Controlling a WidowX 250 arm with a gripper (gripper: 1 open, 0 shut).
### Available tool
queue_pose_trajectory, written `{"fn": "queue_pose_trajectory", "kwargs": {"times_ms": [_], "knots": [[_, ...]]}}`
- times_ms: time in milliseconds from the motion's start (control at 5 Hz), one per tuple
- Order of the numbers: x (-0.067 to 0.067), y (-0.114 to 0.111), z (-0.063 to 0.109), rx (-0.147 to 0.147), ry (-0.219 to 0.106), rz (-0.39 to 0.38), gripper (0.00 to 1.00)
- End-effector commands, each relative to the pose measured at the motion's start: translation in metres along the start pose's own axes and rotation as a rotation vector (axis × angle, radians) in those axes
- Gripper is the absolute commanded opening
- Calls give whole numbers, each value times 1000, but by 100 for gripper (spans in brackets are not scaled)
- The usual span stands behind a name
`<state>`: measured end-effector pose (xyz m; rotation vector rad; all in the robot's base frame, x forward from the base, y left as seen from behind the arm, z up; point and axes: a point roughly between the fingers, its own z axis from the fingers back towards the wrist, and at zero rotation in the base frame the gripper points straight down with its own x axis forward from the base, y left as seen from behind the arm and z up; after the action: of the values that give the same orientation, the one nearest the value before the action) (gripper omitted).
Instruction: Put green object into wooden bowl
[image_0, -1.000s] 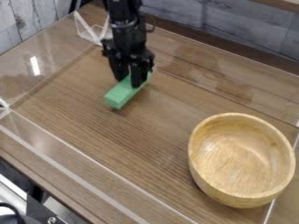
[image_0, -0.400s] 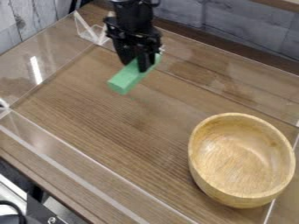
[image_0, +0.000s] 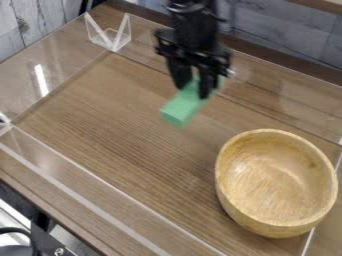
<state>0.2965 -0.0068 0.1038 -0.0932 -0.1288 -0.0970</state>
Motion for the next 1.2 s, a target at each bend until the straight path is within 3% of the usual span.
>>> {"fn": "queue_pose_trajectory", "kwargs": {"times_ms": [0, 200, 400, 600, 1000], "knots": [[5, -39, 3, 3, -60, 18, 0], [0, -74, -12, 1, -54, 34, 0], [-8, -94, -16, 9, -64, 110, 0], [-4, -88, 1, 21, -109, 200, 0], [10, -92, 30, 6, -157, 200, 0]]}}
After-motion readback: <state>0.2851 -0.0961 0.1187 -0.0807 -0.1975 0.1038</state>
